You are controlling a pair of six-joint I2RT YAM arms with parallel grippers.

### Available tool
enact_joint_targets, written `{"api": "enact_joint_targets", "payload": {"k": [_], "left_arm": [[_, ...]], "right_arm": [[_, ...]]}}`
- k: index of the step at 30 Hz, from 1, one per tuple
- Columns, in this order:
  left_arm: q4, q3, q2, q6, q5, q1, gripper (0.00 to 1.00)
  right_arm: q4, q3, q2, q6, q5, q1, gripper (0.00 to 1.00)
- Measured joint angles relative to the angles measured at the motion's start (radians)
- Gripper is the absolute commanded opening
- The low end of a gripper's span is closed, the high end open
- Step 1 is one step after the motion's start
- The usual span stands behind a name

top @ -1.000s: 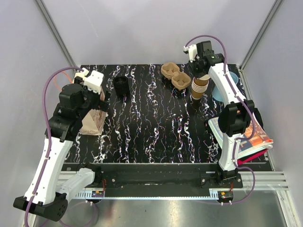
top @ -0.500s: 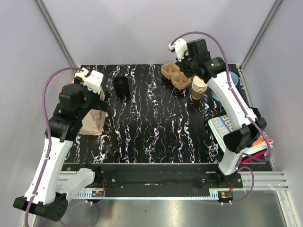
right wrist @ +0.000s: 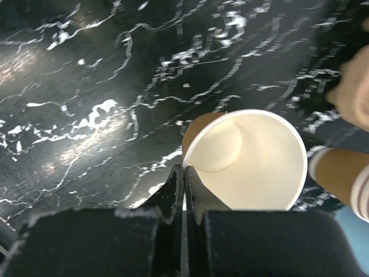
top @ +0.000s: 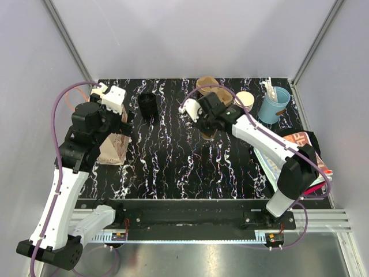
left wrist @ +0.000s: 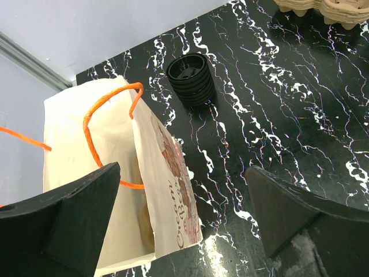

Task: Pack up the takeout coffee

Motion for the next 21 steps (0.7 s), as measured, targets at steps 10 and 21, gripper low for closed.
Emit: {"api": "enact_joint_targets", "payload": {"k": [10,21], "left_arm": [[0.0,0.0,0.0,0.0,0.0,0.001,0.99],[0.0,0.0,0.0,0.0,0.0,0.001,0.99]], "right_arm": [[0.158,-0.124,0.009,0.033,-0.026,0.042,0.0],[0.217,-0.165,0.065,0.051,-0.035,0.055,0.0]]}}
